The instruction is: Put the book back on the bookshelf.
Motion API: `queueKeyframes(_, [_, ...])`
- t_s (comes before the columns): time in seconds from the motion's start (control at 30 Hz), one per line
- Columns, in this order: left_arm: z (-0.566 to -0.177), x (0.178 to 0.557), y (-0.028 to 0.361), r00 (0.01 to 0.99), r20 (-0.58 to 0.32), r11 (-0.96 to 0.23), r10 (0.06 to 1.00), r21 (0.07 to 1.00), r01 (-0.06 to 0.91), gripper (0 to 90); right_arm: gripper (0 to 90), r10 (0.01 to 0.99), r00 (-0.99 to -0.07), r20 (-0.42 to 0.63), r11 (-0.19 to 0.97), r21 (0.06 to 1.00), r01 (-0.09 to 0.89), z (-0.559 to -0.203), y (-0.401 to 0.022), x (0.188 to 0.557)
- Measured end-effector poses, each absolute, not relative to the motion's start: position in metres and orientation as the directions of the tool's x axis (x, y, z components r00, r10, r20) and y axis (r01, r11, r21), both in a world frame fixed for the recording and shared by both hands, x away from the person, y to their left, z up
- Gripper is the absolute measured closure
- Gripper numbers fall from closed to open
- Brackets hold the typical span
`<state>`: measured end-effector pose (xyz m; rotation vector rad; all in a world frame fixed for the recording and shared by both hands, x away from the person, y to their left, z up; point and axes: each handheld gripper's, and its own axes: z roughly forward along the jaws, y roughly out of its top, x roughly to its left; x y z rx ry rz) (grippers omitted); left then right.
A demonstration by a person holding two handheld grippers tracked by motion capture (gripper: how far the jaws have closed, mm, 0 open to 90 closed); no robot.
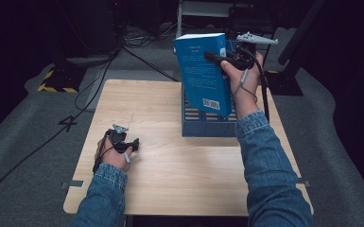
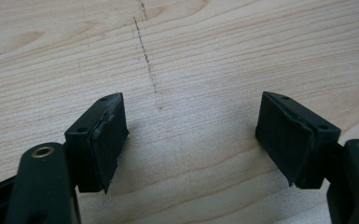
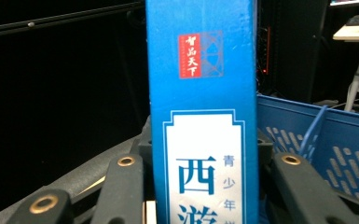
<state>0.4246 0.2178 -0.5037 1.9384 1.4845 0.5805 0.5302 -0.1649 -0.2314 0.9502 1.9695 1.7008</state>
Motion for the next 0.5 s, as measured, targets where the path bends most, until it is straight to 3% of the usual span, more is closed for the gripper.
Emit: queueKeyframes(0.5, [-0.504,0.425,0.218,0.271,-0.027,-0.174,0.962,0.703,0.689,24.8,61.6,0.762,-0.61,0.217,-0.056,0.961,0.273,-0.235,-0.183,0.565])
